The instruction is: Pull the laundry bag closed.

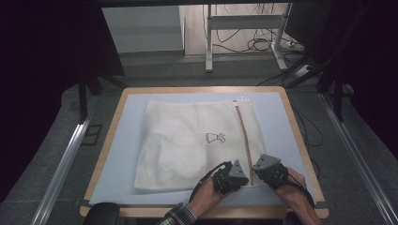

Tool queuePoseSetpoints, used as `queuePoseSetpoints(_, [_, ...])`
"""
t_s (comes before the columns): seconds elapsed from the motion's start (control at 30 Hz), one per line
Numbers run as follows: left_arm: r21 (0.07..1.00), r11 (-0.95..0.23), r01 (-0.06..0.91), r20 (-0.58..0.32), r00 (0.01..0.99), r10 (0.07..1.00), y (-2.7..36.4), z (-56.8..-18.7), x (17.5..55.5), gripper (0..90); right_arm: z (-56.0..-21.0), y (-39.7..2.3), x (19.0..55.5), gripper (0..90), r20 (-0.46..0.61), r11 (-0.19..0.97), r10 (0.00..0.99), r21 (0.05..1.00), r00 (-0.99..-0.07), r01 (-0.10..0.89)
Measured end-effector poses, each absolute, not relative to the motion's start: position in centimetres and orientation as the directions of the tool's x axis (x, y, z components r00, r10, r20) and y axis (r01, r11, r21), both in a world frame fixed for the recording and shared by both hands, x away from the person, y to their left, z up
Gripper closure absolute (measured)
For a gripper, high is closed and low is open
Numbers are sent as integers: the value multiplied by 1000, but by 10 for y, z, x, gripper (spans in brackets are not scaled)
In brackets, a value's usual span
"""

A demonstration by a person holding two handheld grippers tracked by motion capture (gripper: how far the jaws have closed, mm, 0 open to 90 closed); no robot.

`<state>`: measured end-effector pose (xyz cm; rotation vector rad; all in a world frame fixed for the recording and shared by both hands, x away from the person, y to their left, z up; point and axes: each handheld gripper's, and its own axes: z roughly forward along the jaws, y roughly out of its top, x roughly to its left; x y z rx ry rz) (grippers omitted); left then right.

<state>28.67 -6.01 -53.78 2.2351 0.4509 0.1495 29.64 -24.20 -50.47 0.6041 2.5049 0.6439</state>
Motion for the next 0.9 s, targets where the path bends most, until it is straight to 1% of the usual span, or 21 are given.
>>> queuePoseSetpoints(0.33, [762, -583, 282, -58, 926, 373, -60, -538, 286, 895, -506, -241, 310, 862, -335, 782, 537, 543, -774, 307])
queuePoseSetpoints(0.47, [764, -581, 280, -54, 926, 375, -61, -538, 286, 894, -506, -240, 316, 862, -346, 785, 539, 538, -768, 308])
queuePoseSetpoints(0.6, [759, -590, 274, -45, 927, 372, -60, -538, 286, 894, -507, -240, 320, 861, -332, 775, 548, 546, -768, 318])
queuePoseSetpoints(0.9, [760, -590, 272, -44, 927, 372, -60, -538, 286, 894, -508, -238, 328, 863, -356, 783, 547, 538, -758, 312])
